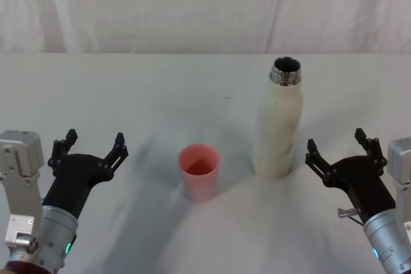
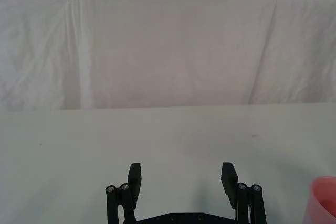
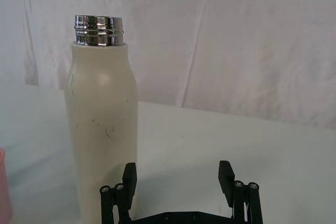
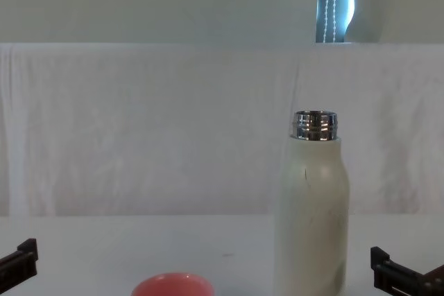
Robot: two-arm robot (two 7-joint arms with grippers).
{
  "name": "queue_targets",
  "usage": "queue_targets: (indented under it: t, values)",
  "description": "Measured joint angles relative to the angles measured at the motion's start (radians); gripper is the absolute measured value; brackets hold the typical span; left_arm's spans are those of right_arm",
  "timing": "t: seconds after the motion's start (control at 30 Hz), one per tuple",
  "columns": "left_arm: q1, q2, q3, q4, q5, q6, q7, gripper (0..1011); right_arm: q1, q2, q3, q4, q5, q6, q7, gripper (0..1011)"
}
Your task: Grasp the thermos with one hand and pour water into the cup lid.
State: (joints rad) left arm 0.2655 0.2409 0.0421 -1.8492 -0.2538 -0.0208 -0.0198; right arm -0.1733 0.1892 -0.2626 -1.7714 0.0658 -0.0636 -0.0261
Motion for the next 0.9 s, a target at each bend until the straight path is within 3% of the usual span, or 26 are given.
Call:
queue_targets:
  t: [0.9]
  values:
    - [0.0,0.0,0.0,0.0,0.0,0.0,0.0,1001,0.0,0.0,0.0,0.0,0.0,0.0,0.0,1003]
